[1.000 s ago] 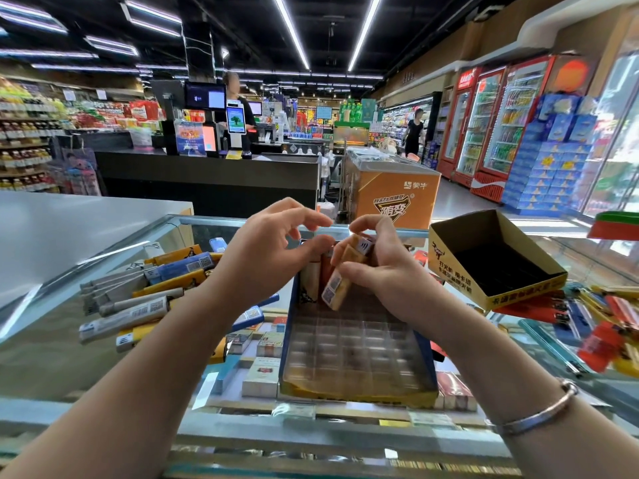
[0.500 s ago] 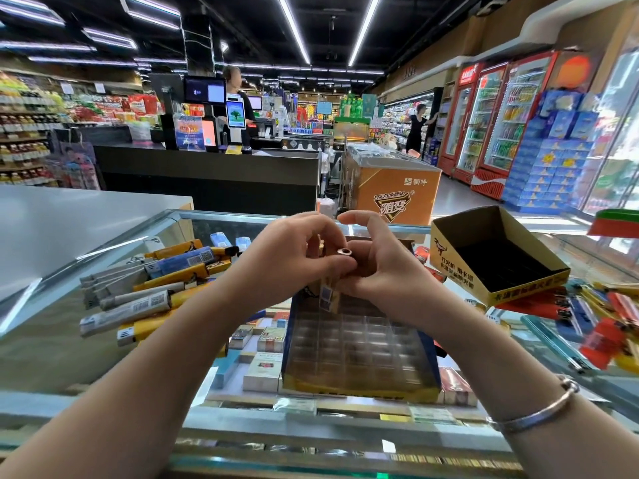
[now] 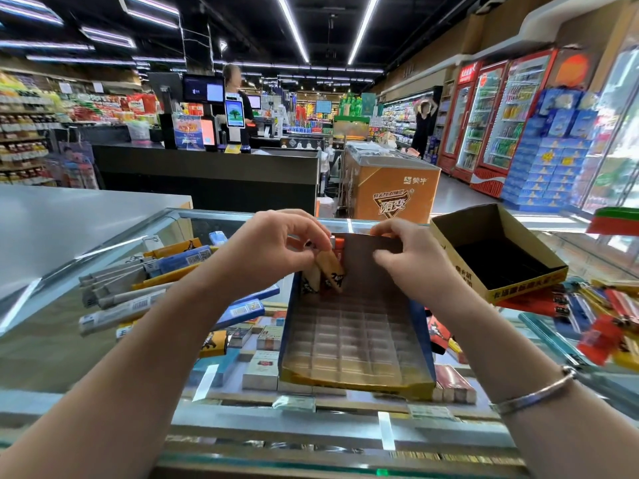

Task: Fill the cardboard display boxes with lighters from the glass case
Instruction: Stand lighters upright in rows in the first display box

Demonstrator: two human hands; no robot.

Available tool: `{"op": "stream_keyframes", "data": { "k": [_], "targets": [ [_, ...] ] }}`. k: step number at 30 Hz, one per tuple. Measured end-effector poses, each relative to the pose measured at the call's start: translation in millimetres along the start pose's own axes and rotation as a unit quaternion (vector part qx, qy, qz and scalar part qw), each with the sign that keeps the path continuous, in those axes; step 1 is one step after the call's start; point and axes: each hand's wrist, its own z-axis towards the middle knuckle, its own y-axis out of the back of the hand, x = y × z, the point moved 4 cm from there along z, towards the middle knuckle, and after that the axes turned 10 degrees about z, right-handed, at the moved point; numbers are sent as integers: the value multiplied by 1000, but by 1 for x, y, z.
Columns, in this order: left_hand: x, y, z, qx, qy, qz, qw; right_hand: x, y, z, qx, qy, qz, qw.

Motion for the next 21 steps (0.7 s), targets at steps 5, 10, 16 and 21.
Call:
{"op": "stream_keyframes", "data": {
  "k": [5, 10, 16, 21],
  "targets": [
    [2, 7, 1, -56, -15, 30, 998, -2, -3, 1, 14, 4, 4, 1000],
    [3, 7, 1, -93, -22, 32, 995, -4, -4, 1, 14, 14, 11, 1000],
    [1, -1, 1, -68, -61, 172, 981, -4, -4, 1, 5, 18, -1, 1000],
    [-1, 0, 0, -57, -81, 238, 966, -5, -4, 1, -2, 16, 3, 1000]
  ]
}}
